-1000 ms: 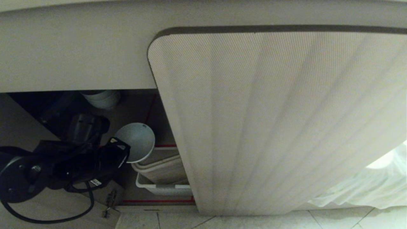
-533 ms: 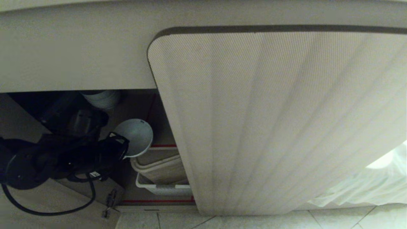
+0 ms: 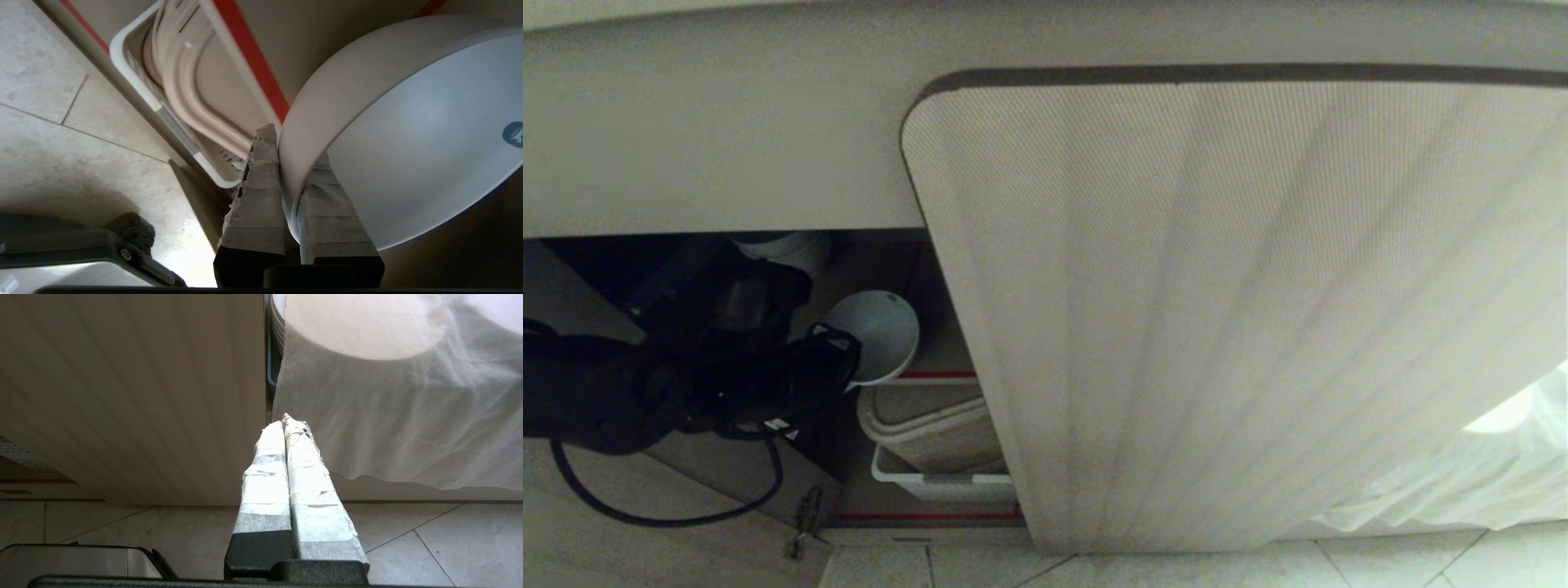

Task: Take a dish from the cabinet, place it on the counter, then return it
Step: Put it back into the cabinet

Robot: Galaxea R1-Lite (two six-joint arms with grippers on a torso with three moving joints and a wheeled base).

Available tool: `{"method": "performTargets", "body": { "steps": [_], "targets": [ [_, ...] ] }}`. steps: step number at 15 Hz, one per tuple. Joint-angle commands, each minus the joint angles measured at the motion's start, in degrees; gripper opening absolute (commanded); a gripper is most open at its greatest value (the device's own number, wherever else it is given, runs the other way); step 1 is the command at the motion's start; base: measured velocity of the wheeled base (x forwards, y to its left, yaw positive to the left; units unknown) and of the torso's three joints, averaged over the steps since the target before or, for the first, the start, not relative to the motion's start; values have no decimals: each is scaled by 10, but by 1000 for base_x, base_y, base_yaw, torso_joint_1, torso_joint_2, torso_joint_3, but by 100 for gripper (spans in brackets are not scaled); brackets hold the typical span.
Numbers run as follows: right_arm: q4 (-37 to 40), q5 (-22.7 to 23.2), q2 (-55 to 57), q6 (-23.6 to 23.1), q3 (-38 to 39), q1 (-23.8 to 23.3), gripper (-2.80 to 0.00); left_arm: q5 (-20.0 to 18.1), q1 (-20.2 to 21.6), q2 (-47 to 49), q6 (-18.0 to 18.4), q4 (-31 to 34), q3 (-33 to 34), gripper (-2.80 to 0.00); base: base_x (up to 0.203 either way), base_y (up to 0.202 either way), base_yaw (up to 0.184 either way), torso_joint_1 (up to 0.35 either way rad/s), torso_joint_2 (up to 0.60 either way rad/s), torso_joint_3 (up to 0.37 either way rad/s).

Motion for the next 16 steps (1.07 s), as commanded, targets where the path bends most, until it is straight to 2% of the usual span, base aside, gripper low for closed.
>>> {"method": "performTargets", "body": {
  "steps": [1,7,16],
  "targets": [
    [0,0,0,0,0,1,-280,0,6,10,-5,-1,-10,-280,0,0,0,0,0,0],
    [0,0,0,0,0,0,-280,1,14,12,-21,-4,-23,-280,0,0,0,0,0,0],
    [0,0,0,0,0,1,-280,7,16,8,-21,-11,-23,-280,0,0,0,0,0,0]
  ]
}}
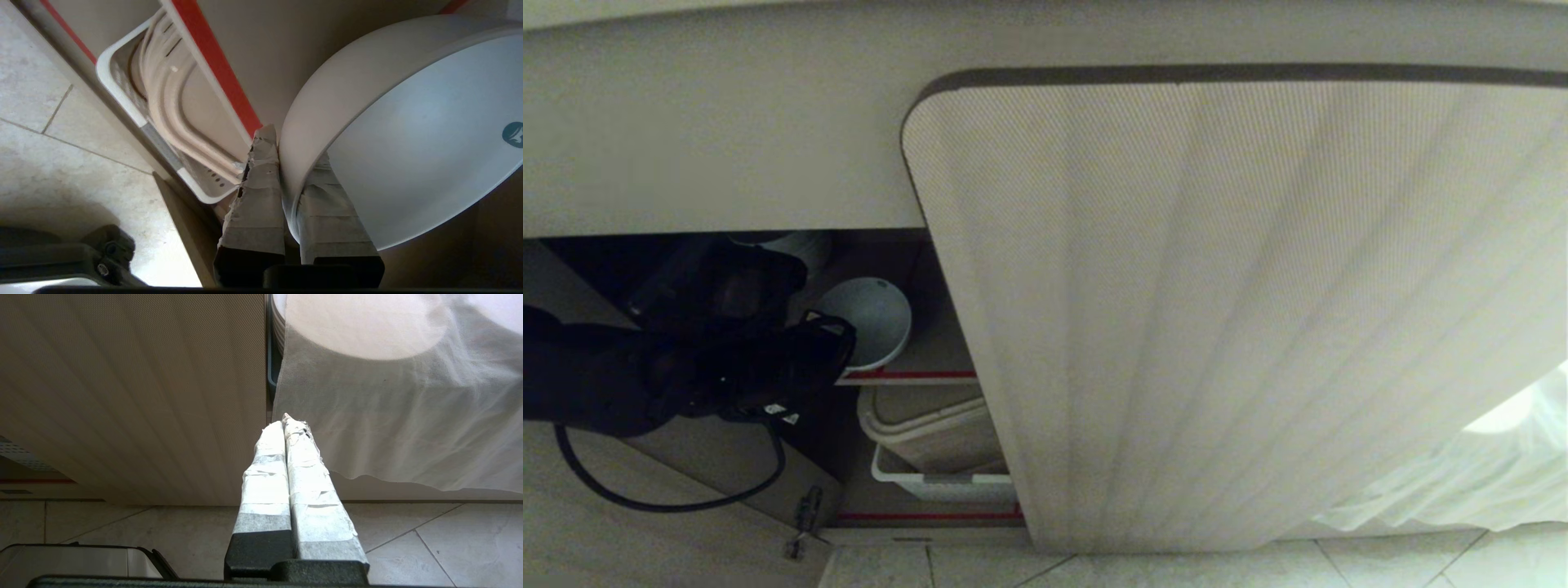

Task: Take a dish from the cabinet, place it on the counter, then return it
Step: Put it back into the cabinet

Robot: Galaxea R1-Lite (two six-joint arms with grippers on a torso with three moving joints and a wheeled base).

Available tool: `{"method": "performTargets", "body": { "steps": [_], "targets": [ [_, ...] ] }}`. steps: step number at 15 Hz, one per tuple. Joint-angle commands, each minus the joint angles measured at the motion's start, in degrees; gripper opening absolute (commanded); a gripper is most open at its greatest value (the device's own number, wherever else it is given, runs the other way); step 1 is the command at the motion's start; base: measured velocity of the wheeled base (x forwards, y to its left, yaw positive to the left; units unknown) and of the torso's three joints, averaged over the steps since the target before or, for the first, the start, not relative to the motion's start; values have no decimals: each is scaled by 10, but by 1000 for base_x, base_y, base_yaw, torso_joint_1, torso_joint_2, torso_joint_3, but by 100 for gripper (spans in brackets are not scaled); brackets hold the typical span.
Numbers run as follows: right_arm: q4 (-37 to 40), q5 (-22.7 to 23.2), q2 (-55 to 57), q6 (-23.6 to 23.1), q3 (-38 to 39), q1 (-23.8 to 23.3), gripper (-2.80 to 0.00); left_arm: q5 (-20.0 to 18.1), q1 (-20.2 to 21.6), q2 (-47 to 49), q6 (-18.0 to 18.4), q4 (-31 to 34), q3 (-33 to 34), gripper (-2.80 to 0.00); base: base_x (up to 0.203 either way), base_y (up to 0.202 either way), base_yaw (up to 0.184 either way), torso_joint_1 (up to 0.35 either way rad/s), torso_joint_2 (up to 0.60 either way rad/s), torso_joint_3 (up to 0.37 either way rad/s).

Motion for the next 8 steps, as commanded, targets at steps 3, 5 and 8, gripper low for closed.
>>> {"method": "performTargets", "body": {
  "steps": [3,5,8],
  "targets": [
    [0,0,0,0,0,0,-280,0,0,0,-3,-11,0,-280,0,0,0,0,0,0],
    [0,0,0,0,0,0,-280,1,0,3,-2,-12,-1,-280,0,0,0,0,0,0],
    [0,0,0,0,0,0,-280,1,0,3,-3,-12,-1,-280,0,0,0,0,0,0]
  ]
}}
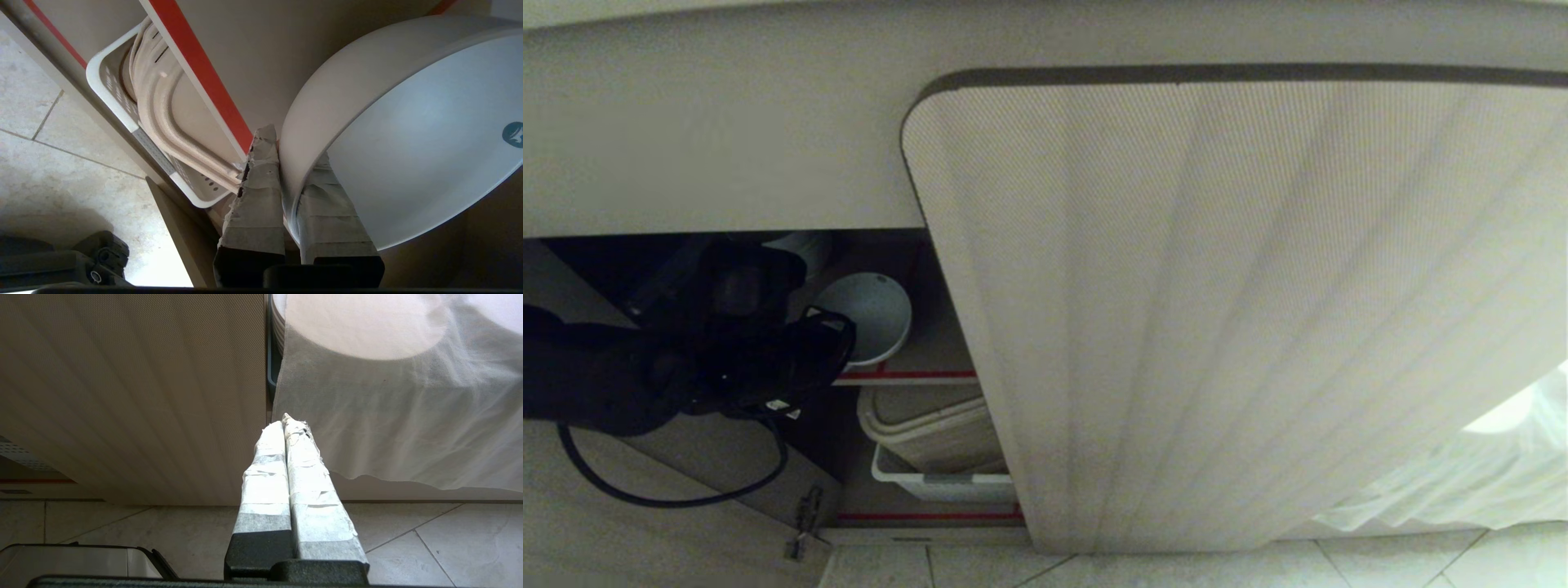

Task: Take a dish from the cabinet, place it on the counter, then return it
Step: Put it back into the cabinet

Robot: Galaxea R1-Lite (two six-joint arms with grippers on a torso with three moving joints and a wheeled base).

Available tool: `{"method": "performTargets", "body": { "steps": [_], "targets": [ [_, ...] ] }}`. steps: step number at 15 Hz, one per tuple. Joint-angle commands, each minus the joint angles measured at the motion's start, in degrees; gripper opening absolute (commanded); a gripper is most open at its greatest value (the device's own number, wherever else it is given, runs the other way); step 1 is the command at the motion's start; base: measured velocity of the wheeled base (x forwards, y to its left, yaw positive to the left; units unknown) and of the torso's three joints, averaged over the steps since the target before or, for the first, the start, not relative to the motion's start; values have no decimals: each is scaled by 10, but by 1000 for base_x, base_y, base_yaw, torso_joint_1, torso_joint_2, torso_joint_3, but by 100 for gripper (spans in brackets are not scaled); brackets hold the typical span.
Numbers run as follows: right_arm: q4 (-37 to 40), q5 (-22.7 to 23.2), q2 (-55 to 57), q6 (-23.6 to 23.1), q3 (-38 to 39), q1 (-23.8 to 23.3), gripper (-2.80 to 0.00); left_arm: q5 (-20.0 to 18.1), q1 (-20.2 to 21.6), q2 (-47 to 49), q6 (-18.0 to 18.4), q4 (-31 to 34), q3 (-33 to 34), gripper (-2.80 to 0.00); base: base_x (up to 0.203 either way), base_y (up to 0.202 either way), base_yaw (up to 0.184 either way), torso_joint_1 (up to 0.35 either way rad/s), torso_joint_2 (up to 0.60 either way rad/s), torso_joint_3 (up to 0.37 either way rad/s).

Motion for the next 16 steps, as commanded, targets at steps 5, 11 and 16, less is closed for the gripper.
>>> {"method": "performTargets", "body": {
  "steps": [5,11,16],
  "targets": [
    [0,0,0,0,0,0,-280,-19,0,-2,-4,14,-2,-280,0,0,0,0,0,0],
    [0,0,0,0,0,0,-280,-39,1,16,-4,53,-29,-280,0,0,0,0,0,0],
    [0,0,0,0,0,1,-280,-41,1,31,-5,55,-40,-280,0,0,0,0,0,0]
  ]
}}
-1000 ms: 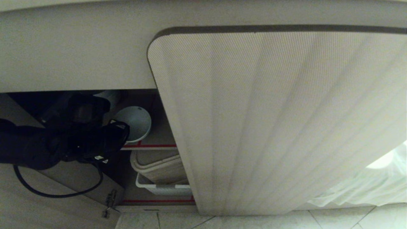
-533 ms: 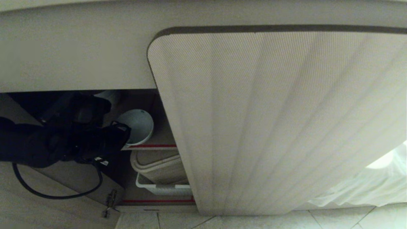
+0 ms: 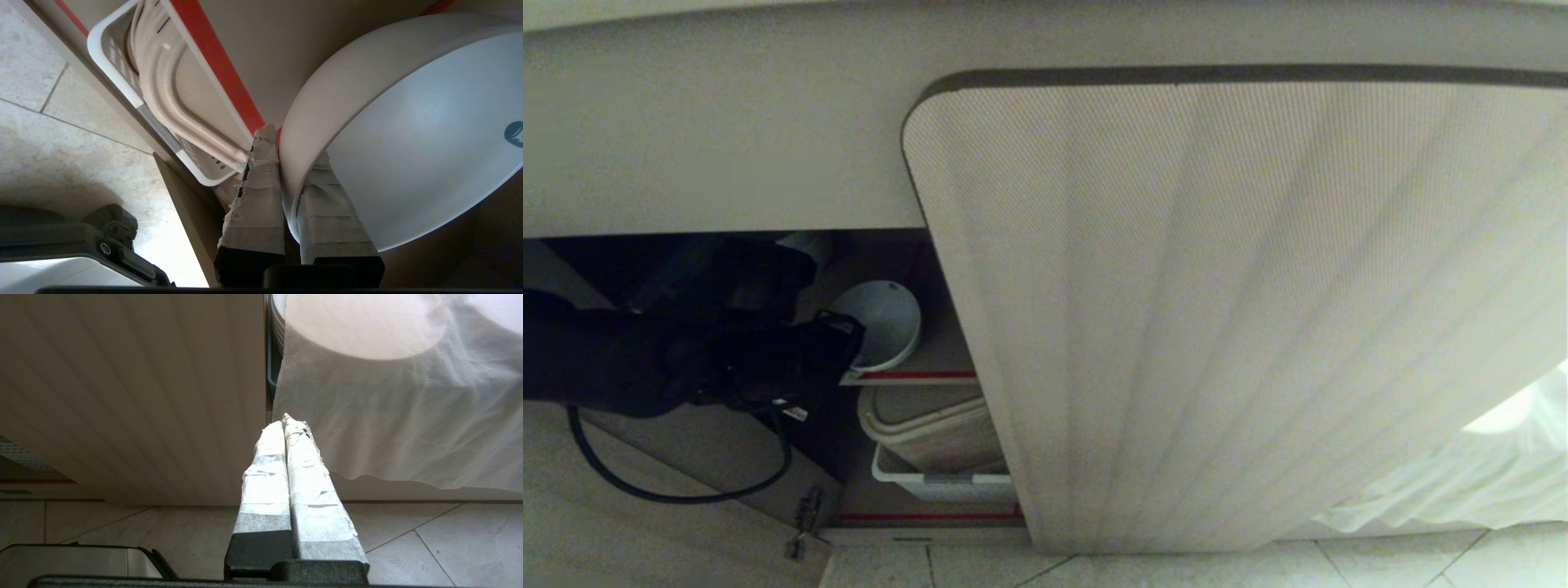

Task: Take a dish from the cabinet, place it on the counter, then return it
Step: Put it back into the cabinet

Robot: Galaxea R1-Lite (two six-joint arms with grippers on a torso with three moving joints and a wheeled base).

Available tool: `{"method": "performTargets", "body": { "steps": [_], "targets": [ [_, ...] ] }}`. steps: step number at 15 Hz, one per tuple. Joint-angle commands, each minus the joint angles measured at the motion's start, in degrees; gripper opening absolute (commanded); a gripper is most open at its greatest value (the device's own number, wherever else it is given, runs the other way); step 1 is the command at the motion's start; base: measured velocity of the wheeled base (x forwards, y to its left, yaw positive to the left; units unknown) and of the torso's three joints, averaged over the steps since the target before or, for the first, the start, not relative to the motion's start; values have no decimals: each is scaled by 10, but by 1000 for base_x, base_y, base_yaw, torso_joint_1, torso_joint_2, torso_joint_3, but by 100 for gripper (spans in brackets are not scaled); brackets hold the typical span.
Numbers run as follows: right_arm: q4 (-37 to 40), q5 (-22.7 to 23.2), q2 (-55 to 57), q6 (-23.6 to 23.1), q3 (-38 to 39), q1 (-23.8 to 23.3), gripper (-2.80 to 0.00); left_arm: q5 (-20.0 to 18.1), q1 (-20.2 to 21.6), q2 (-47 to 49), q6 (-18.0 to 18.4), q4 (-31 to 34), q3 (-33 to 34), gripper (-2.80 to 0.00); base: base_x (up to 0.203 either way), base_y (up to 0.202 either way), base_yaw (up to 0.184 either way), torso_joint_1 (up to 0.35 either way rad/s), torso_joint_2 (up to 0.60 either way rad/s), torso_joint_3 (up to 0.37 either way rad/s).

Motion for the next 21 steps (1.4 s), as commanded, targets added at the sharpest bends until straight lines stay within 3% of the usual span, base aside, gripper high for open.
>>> {"method": "performTargets", "body": {
  "steps": [1,5,21],
  "targets": [
    [0,0,0,0,0,1,-280,1,0,13,-4,3,-14,-280,0,0,0,0,0,0],
    [0,0,0,1,0,0,-280,0,-1,25,-4,26,-37,-280,0,0,0,0,0,0],
    [0,0,0,0,0,0,-280,-8,7,27,-6,23,-37,-280,0,0,0,0,0,0]
  ]
}}
